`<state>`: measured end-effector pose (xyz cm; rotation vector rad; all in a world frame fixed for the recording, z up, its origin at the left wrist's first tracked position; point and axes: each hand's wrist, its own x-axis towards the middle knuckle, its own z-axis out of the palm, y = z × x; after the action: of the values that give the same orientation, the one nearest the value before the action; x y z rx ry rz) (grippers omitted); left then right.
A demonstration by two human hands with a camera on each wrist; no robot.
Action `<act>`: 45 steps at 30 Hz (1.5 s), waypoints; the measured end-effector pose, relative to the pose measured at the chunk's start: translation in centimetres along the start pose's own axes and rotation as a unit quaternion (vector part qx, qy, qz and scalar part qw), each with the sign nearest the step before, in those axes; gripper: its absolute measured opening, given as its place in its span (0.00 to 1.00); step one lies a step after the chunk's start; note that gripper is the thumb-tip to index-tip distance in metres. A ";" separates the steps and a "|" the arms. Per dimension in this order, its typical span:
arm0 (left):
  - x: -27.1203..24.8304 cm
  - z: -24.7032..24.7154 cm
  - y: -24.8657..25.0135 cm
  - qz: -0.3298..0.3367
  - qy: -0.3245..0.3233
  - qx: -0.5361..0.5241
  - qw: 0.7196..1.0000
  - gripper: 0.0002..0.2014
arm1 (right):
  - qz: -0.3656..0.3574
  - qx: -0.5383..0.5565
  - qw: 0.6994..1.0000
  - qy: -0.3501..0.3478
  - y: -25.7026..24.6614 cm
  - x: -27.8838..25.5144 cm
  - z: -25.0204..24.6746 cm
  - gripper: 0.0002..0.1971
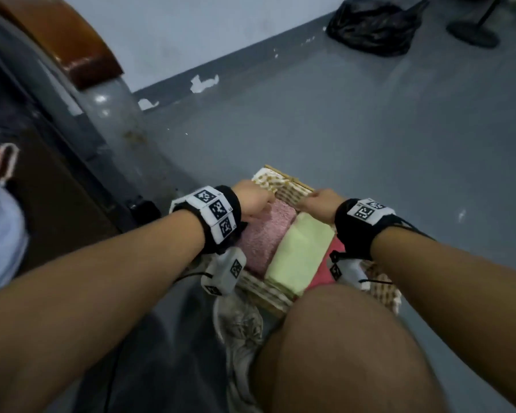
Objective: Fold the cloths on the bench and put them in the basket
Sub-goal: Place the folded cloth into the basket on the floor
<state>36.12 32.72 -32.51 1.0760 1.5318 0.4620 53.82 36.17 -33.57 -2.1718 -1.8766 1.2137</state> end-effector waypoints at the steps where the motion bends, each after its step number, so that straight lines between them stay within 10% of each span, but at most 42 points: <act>1: -1.1 -1.6 0.4 0.005 0.000 -0.013 1.000 0.08 | -0.031 0.020 0.999 -0.025 -2.2 -0.7 -0.2 0.11; 10: -18.0 -19.0 -3.0 0.080 0.186 0.060 0.977 0.09 | -0.290 -0.058 0.926 -0.236 -24.8 -11.1 5.7 0.10; 16: -27.0 -25.5 -13.2 -0.010 0.351 0.154 0.924 0.03 | -0.365 -0.079 0.875 -0.309 -33.8 -16.8 17.1 0.08; 25: -29.5 -26.2 -24.5 -0.142 0.322 0.237 0.905 0.36 | -0.382 -0.350 0.847 -0.119 -34.3 -15.9 26.8 0.38; 34: -28.2 -25.3 -22.7 -0.089 0.375 0.245 0.890 0.36 | -0.393 -0.096 0.908 -0.110 -35.8 -15.2 26.3 0.10; 40: -27.0 -25.0 -21.0 0.015 0.440 0.200 0.875 0.09 | -0.435 0.110 0.857 -0.252 -35.8 -18.1 24.7 0.09; 45: -28.5 -25.3 -17.6 0.136 0.475 -0.059 0.867 0.16 | -0.529 0.062 0.814 -0.234 -35.3 -18.3 23.1 0.14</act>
<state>4.11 7.14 -23.29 1.0137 2.1503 1.4217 12.17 19.96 -22.81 -0.4586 -2.4492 1.4914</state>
